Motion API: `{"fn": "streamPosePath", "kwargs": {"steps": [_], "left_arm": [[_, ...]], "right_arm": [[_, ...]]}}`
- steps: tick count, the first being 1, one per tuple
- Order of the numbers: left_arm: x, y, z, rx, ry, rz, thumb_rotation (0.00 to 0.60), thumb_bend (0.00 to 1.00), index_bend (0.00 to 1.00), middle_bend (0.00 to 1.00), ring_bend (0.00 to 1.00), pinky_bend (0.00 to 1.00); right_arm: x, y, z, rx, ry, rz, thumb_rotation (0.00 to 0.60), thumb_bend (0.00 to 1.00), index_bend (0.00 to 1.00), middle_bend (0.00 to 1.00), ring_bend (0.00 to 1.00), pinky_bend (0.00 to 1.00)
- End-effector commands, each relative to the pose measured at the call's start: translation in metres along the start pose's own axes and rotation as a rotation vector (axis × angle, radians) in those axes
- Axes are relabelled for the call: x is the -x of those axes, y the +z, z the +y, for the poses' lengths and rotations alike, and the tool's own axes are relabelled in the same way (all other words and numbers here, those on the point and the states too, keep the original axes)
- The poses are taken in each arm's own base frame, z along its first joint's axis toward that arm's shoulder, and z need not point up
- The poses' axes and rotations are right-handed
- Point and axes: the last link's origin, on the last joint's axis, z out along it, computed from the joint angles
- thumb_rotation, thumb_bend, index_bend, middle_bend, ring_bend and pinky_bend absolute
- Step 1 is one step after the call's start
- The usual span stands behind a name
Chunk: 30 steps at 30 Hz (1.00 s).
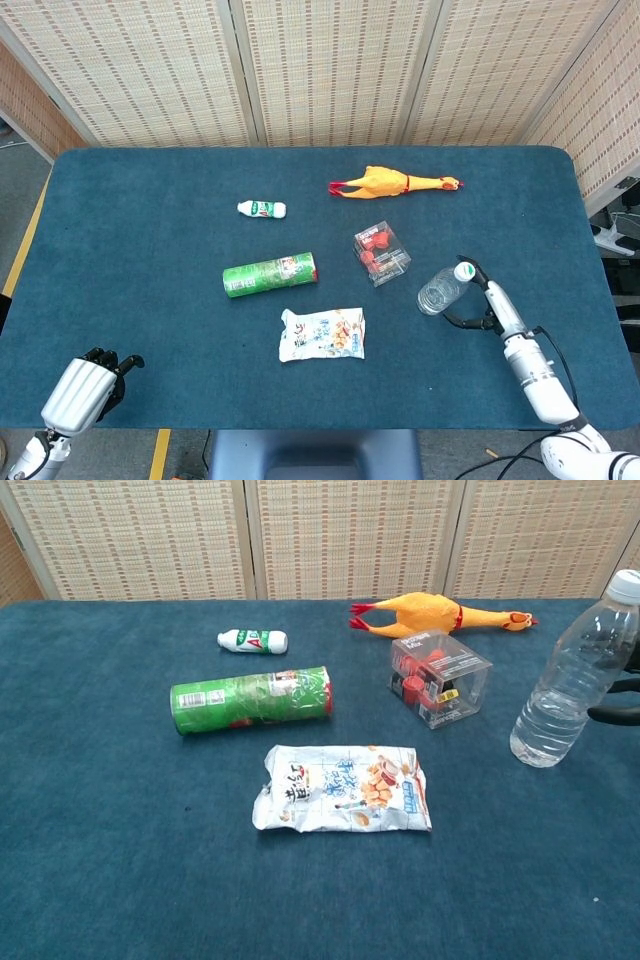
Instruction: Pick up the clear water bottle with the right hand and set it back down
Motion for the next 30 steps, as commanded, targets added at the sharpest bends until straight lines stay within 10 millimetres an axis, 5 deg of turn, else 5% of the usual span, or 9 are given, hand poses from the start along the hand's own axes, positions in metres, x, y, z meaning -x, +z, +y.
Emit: {"fn": "streamPosePath", "kwargs": {"steps": [1,6,10,15,19,22,30], "left_arm": [[0.000,0.000,0.001,0.004,0.000,0.000,0.600,0.44,0.43,0.63,0.55,0.55],[0.001,0.000,0.002,0.010,0.005,-0.004,0.600,0.44,0.44,0.63,0.55,0.55],[0.000,0.000,0.001,0.005,0.004,-0.002,0.600,0.44,0.44,0.63,0.55,0.55],[0.000,0.000,0.001,0.010,0.005,-0.003,0.600,0.44,0.44,0.63,0.55,0.55],[0.000,0.000,0.001,0.009,0.003,-0.003,0.600,0.44,0.44,0.63,0.55,0.55],[0.001,-0.001,0.001,0.009,0.004,-0.005,0.600,0.44,0.44,0.63,0.55,0.55],[0.001,0.000,0.002,0.010,0.006,-0.008,0.600,0.44,0.44,0.63,0.55,0.55]], "right_arm": [[0.004,0.006,-0.003,-0.011,0.017,-0.004,0.600,0.14,0.00,0.00,0.00,0.11],[0.014,0.015,-0.007,-0.013,0.066,-0.045,0.600,0.14,0.00,0.01,0.00,0.11],[0.020,0.019,-0.009,-0.024,0.054,-0.070,0.600,0.14,0.03,0.13,0.03,0.12],[0.022,0.022,-0.012,-0.053,0.021,-0.044,0.600,0.16,0.41,0.47,0.26,0.23],[0.019,0.020,-0.017,-0.084,-0.021,-0.010,0.600,0.36,0.71,0.65,0.45,0.38],[0.015,0.015,-0.026,-0.144,-0.087,0.022,0.600,0.44,0.78,0.70,0.51,0.43],[-0.003,0.003,-0.058,-0.359,-0.499,0.206,0.600,0.44,0.81,0.73,0.53,0.45]]}}
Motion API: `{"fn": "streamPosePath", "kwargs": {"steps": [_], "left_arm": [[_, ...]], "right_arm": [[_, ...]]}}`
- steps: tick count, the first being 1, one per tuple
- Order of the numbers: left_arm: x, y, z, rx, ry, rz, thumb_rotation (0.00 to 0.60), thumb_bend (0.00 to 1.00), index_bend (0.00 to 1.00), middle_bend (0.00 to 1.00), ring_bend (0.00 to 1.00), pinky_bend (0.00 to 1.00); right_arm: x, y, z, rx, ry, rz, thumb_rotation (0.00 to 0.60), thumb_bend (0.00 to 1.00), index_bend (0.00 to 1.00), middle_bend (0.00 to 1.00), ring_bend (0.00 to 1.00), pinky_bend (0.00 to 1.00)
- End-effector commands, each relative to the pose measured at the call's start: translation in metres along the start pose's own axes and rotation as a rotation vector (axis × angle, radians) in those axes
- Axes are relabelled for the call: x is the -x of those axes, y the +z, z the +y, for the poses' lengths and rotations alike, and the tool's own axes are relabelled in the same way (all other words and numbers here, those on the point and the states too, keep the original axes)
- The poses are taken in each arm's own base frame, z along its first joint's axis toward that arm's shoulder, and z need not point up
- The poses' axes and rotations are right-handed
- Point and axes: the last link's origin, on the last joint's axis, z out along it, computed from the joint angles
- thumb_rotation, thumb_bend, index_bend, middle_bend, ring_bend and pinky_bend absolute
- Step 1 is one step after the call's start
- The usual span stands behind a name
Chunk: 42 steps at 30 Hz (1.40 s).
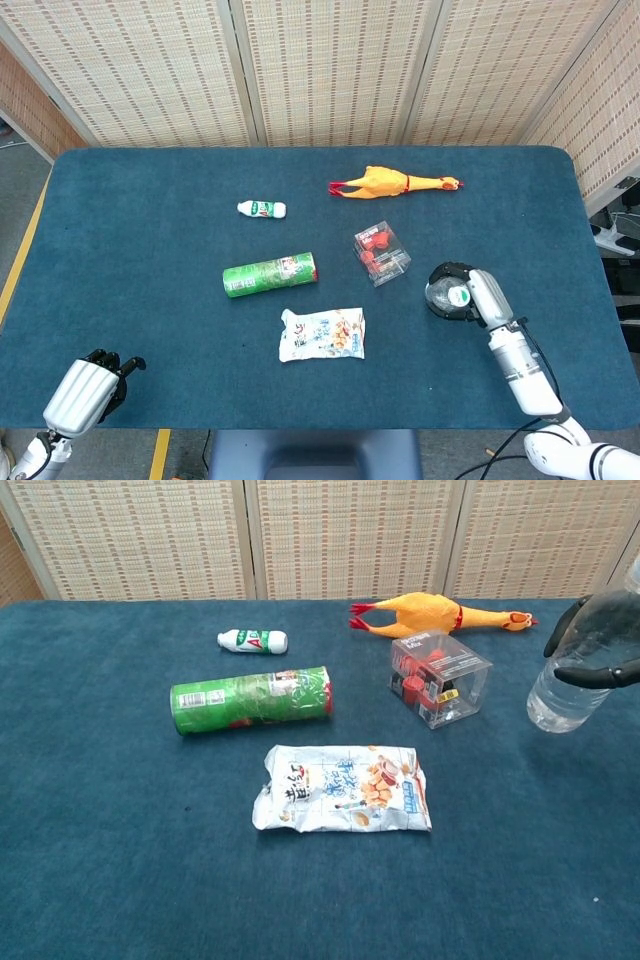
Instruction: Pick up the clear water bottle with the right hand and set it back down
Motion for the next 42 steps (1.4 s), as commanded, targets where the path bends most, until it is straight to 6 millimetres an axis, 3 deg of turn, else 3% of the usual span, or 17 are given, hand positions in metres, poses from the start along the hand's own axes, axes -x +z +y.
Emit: {"fn": "streamPosePath", "kwargs": {"steps": [1,4,9,11,13,15,18,25,33,42], "left_arm": [[0.000,0.000,0.000,0.000,0.000,0.001,0.600,0.44,0.44,0.63,0.55,0.55],[0.000,0.000,0.000,0.001,0.000,0.000,0.600,0.44,0.44,0.63,0.55,0.55],[0.001,0.000,0.000,0.000,0.000,-0.004,0.600,0.44,0.44,0.63,0.55,0.55],[0.001,0.001,0.000,-0.003,0.001,-0.004,0.600,0.44,0.44,0.63,0.55,0.55],[0.001,0.000,-0.001,-0.004,0.001,-0.002,0.600,0.44,0.44,0.63,0.55,0.55],[0.000,0.000,-0.001,-0.006,0.000,-0.002,0.600,0.44,0.44,0.63,0.55,0.55],[0.000,0.000,-0.002,-0.007,-0.002,-0.001,0.600,0.44,0.44,0.63,0.55,0.55],[0.001,0.000,-0.001,-0.006,0.000,-0.003,0.600,0.44,0.44,0.63,0.55,0.55],[0.000,0.000,-0.001,-0.006,0.001,-0.002,0.600,0.44,0.44,0.63,0.55,0.55],[0.000,0.000,0.000,-0.006,0.003,-0.003,0.600,0.44,0.44,0.63,0.55,0.55]], "right_arm": [[-0.017,-0.001,-0.015,-0.112,-0.304,0.111,0.600,0.44,0.81,0.73,0.53,0.45],[-0.023,-0.001,-0.016,-0.090,-0.460,0.132,0.600,0.44,0.82,0.74,0.54,0.46],[-0.022,-0.003,-0.018,-0.050,-0.518,0.100,0.600,0.45,0.82,0.74,0.54,0.46],[-0.008,-0.008,-0.022,-0.059,-0.558,0.032,0.600,0.45,0.82,0.74,0.54,0.46],[0.007,-0.013,-0.028,-0.080,-0.398,-0.048,0.600,0.45,0.82,0.74,0.55,0.47],[0.014,-0.018,-0.036,-0.078,-0.132,-0.178,0.600,0.45,0.82,0.75,0.55,0.47],[0.011,-0.023,-0.048,-0.077,0.177,-0.333,0.600,0.45,0.82,0.75,0.55,0.47],[-0.007,-0.025,-0.049,-0.108,0.441,-0.445,0.600,0.45,0.82,0.75,0.55,0.47],[-0.020,-0.013,-0.006,-0.045,-0.188,-0.158,0.600,0.45,0.82,0.75,0.55,0.47],[-0.023,-0.003,0.016,0.074,-0.646,0.060,0.600,0.45,0.82,0.75,0.55,0.48]]}}
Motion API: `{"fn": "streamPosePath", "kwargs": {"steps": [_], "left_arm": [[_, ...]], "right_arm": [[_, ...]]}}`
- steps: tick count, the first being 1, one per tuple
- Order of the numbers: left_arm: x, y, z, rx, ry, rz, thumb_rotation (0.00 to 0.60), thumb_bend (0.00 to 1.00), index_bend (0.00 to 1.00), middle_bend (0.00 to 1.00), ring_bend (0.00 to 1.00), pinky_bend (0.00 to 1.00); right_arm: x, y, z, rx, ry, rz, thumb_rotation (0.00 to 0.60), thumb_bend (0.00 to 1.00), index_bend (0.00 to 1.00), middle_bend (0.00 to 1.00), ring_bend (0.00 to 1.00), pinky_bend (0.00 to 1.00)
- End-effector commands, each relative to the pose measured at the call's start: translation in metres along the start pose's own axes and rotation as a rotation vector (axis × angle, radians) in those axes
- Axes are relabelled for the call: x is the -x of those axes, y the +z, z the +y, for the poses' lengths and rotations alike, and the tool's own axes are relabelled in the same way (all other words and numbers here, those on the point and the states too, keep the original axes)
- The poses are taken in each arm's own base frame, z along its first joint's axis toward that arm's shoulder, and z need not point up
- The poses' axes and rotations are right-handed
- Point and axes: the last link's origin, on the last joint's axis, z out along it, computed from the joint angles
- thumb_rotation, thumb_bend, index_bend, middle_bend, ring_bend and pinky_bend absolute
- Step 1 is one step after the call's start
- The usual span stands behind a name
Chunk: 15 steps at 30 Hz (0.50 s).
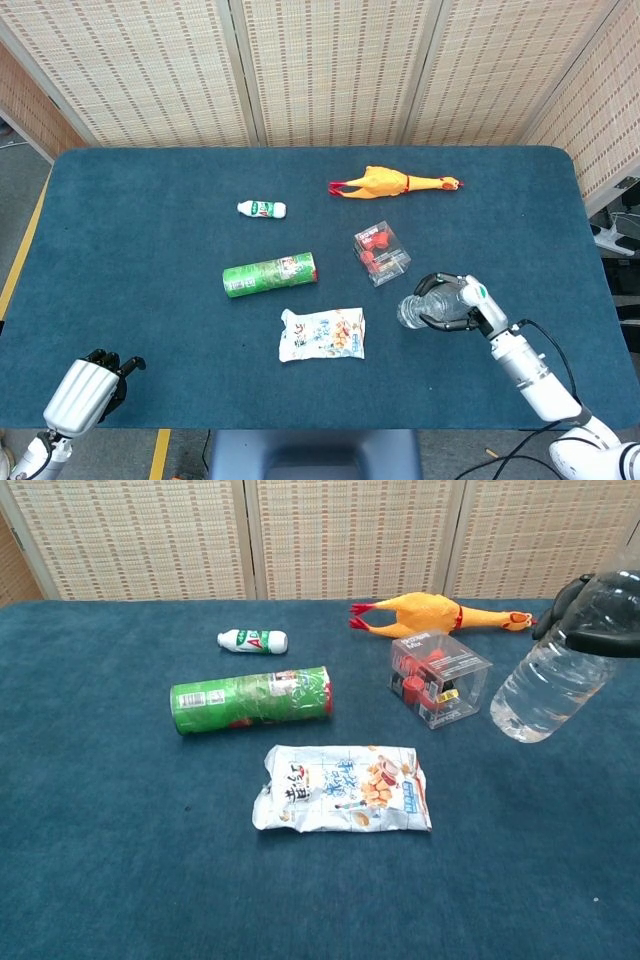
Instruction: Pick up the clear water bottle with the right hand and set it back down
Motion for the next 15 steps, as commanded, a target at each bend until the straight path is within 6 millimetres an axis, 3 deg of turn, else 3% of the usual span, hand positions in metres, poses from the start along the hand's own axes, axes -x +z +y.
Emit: {"fn": "streamPosePath", "kwargs": {"steps": [1,5,8,11,15], "left_arm": [[0.000,0.000,0.000,-0.001,0.000,0.000,0.600,0.44,0.44,0.63,0.55,0.55],[0.000,0.000,0.000,0.000,-0.001,0.002,0.600,0.44,0.44,0.63,0.55,0.55],[-0.001,0.000,0.000,0.000,-0.001,0.005,0.600,0.44,0.44,0.63,0.55,0.55],[-0.001,0.000,0.000,-0.001,-0.002,0.005,0.600,0.44,0.44,0.63,0.55,0.55],[-0.001,0.000,-0.001,-0.002,-0.004,0.007,0.600,0.44,0.44,0.63,0.55,0.55]], "right_arm": [[-0.025,0.004,0.027,0.144,-1.116,0.277,0.600,0.45,0.82,0.75,0.55,0.48],[-0.021,0.005,0.028,0.101,-1.298,0.383,0.600,0.45,0.82,0.75,0.55,0.48],[-0.013,0.004,0.029,0.047,-1.332,0.402,0.600,0.45,0.82,0.75,0.55,0.48],[0.001,0.002,0.029,0.002,-1.164,0.312,0.600,0.45,0.82,0.75,0.55,0.48],[0.021,-0.007,0.014,-0.005,-0.603,0.037,0.600,0.45,0.82,0.76,0.57,0.49]]}}
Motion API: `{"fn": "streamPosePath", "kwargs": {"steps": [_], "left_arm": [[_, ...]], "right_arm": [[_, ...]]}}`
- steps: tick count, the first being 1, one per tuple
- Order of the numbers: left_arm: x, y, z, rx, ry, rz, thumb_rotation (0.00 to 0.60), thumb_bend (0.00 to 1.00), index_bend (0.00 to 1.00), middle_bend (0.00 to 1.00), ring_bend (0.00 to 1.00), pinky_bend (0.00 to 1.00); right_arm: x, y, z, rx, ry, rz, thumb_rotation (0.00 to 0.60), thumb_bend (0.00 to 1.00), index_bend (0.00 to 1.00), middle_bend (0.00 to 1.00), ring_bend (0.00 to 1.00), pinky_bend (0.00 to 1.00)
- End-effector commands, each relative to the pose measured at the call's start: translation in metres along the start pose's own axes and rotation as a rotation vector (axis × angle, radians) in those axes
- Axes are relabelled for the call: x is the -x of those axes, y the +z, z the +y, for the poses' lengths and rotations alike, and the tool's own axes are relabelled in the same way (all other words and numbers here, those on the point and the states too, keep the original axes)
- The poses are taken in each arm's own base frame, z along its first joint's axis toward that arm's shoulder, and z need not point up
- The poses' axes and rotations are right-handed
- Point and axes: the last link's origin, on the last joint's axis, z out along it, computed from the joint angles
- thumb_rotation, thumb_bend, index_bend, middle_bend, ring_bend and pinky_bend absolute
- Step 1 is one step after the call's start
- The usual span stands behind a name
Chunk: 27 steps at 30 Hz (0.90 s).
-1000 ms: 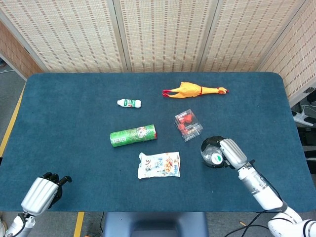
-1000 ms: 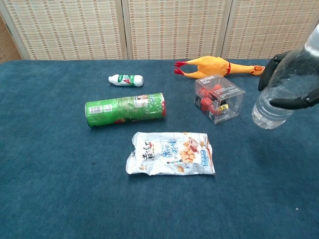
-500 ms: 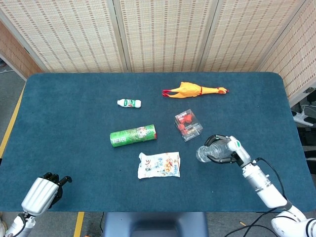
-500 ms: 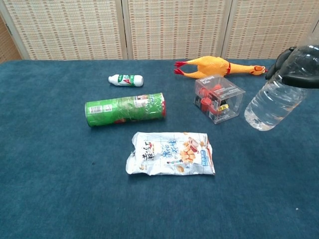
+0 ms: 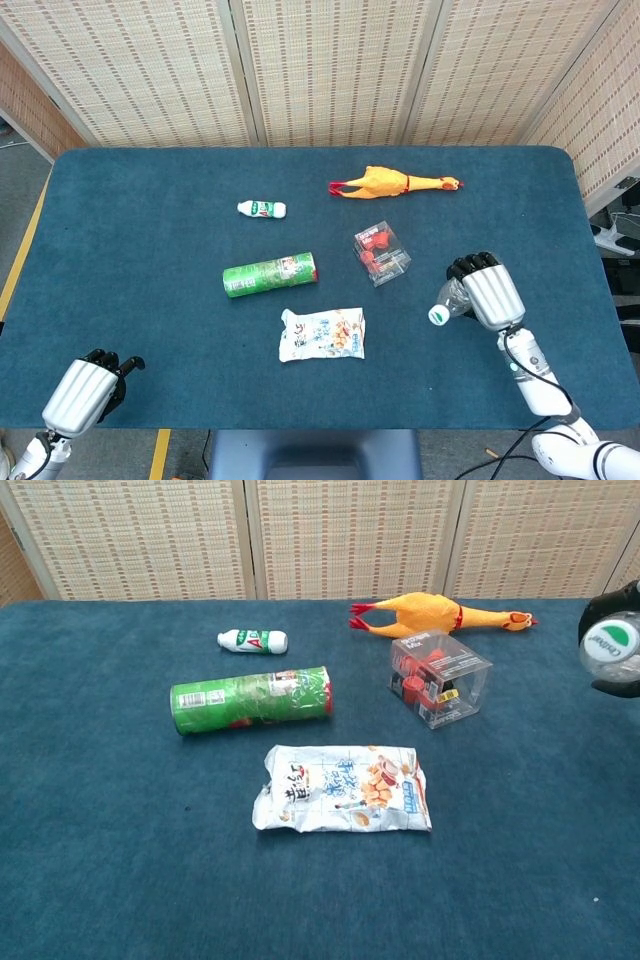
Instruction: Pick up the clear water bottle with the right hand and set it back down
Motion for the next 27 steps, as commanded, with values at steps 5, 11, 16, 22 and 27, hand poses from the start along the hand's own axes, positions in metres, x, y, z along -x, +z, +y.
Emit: {"fn": "streamPosePath", "kwargs": {"steps": [5,11,16,22,27], "left_arm": [[0.000,0.000,0.000,0.002,0.000,-0.001,0.600,0.44,0.44,0.63,0.55,0.55],[0.000,0.000,0.000,0.001,0.001,-0.002,0.600,0.45,0.44,0.63,0.55,0.55],[0.001,0.000,0.000,0.002,0.003,-0.005,0.600,0.44,0.44,0.63,0.55,0.55],[0.001,0.000,0.001,0.002,0.004,-0.006,0.600,0.44,0.44,0.63,0.55,0.55],[0.001,0.000,0.001,0.003,0.005,-0.009,0.600,0.44,0.44,0.63,0.55,0.55]], "right_arm": [[-0.021,-0.020,-0.032,-0.168,1.078,-0.352,0.600,0.45,0.82,0.77,0.58,0.51],[-0.032,-0.020,-0.022,-0.178,1.311,-0.475,0.600,0.45,0.82,0.77,0.58,0.51],[-0.028,-0.016,-0.008,-0.128,1.308,-0.453,0.600,0.45,0.82,0.77,0.58,0.51],[-0.016,-0.010,0.015,-0.004,1.329,-0.485,0.600,0.45,0.82,0.77,0.58,0.51],[0.003,-0.001,0.040,0.097,1.048,-0.394,0.600,0.45,0.82,0.77,0.58,0.51]]}}
